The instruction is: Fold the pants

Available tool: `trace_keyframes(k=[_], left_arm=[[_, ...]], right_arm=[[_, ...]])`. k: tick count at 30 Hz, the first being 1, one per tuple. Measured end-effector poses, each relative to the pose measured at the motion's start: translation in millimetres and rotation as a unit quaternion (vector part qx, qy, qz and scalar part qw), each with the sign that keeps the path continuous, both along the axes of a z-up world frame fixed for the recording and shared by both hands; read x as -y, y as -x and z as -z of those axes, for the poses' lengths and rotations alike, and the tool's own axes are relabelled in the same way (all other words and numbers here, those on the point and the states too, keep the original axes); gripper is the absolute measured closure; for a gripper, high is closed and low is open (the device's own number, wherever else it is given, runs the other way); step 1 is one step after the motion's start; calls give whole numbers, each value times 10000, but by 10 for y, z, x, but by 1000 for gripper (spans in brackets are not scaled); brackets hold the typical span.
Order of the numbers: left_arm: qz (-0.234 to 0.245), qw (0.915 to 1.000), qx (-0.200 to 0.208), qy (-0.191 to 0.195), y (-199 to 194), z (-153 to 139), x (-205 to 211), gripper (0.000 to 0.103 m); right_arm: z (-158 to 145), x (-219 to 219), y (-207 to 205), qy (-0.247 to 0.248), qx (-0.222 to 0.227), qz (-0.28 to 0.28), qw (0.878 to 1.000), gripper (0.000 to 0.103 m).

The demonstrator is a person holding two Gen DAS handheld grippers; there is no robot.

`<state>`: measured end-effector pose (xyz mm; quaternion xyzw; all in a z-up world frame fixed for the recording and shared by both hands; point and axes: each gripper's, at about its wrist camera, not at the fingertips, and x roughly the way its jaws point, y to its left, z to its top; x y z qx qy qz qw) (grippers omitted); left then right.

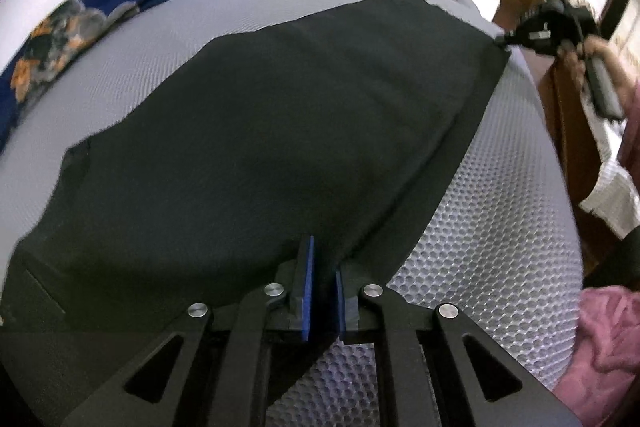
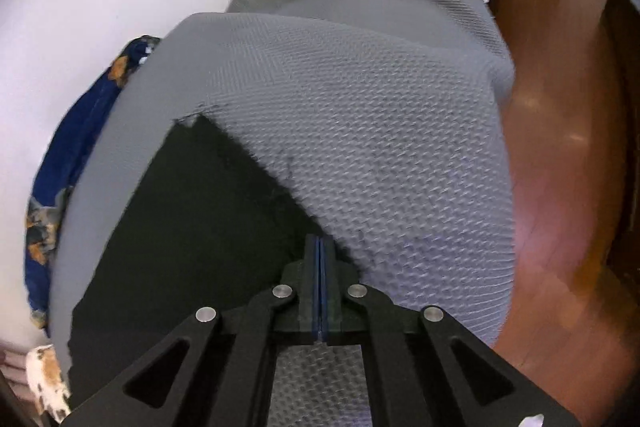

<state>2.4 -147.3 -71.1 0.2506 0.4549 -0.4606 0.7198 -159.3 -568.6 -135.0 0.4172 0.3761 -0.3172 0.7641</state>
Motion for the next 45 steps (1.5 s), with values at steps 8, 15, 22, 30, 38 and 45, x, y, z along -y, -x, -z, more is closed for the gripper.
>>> trace_keyframes(k=[8,15,22,30,38,45], left_arm=[[-18,9999,102,-13,7,-3,-22,94],[-44,10000,61,1,4,1,-24,94],[-56,10000,71,2,4,5,-22,93],[103,9996,236,99,70,-73,-61,93],[402,9991,142,11,91,-12,-43,93],[321,9994,14,89,45,-19,-60,89]], right_arm=[[-63,22,153,-493,612,231,9966,87],[161,-26,117,-893,809,204,9925,87],[241,109,-67,-989,1242,188,9871,95],[-270,-131,83,-11,1166,-1,9932,100],[37,-134,127,78,481,97,9988,101],[44,-102,137,-63,294,80,9995,85]])
